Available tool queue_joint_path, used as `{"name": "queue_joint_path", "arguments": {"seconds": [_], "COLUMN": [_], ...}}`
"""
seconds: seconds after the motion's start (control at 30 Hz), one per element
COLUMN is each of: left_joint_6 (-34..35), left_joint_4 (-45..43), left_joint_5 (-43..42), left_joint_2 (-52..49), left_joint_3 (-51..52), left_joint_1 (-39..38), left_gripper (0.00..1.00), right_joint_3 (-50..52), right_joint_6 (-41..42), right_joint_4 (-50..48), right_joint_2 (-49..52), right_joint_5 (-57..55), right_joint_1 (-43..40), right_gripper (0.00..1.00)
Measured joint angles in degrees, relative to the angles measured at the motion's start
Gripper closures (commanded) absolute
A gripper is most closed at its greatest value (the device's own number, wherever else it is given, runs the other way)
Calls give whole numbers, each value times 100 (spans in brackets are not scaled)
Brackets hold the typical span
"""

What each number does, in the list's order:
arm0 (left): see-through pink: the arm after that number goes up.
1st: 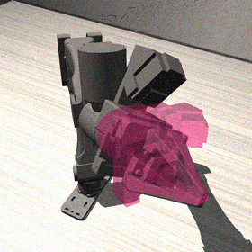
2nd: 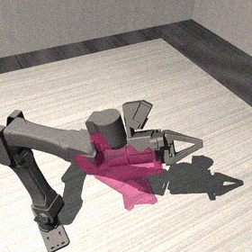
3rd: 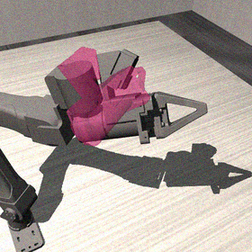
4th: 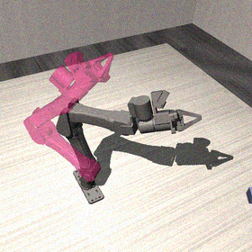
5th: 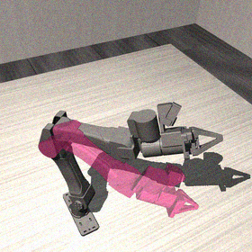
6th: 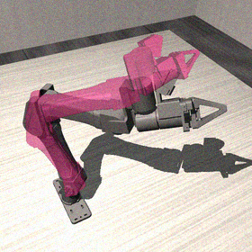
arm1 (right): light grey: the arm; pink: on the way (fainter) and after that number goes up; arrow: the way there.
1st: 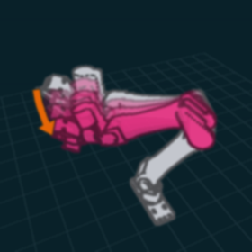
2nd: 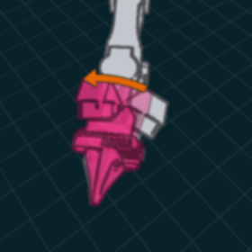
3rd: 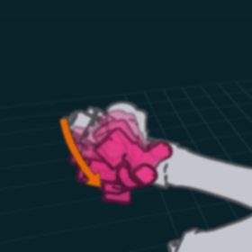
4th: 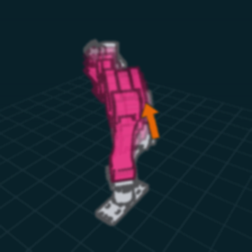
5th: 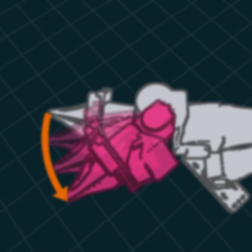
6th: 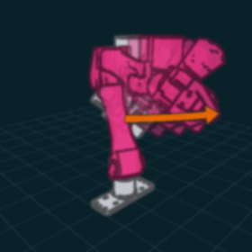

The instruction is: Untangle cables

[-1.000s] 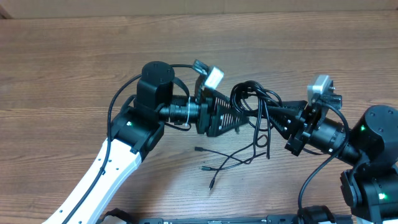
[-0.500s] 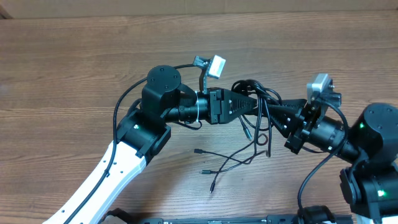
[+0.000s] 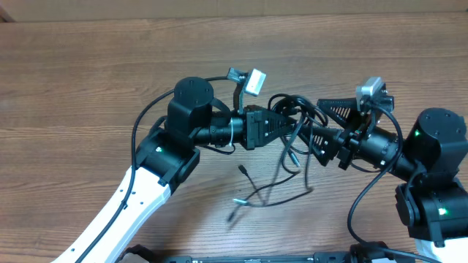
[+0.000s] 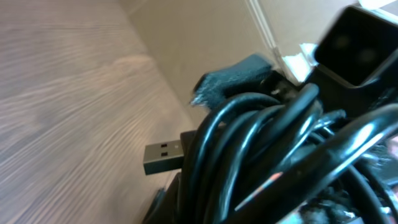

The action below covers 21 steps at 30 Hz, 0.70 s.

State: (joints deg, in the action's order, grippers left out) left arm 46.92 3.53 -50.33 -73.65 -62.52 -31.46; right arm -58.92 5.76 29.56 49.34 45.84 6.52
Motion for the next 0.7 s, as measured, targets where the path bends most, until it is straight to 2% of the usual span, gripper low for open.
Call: {"name": "queue_joint_path", "arguments": {"seconds": [0.13, 0.3, 0.43, 0.6, 0.63, 0.7], "left_joint_6": [-603, -1641, -2308, -2529, -2546, -2575], "left_joint_4": [881, 2140, 2177, 1744, 1644, 1397], "left_joint_5": [90, 911, 1073, 885, 811, 621], "left_joint_2": [2, -2, -2, -2, -2, -2], "left_joint_3": [-2, 13, 13, 13, 13, 13], "left_joint_1": [426, 942, 861, 345, 275, 140], "left_gripper": [96, 96, 96, 96, 96, 96], "right_joint_3": [-2, -2, -2, -4, -7, -7], "right_joint_6": [-181, -957, -1475, -2380, -2483, -2643], "right_joint_4": [356, 780, 984, 1456, 1517, 1661], "right_joint_2": [0, -186, -297, -295, -295, -295], "right_joint_5": [-142, -186, -153, -66, -76, -153], "right_joint_1": [0, 0, 0, 0, 0, 0], "right_gripper": [11, 12, 20, 16, 18, 35]}}
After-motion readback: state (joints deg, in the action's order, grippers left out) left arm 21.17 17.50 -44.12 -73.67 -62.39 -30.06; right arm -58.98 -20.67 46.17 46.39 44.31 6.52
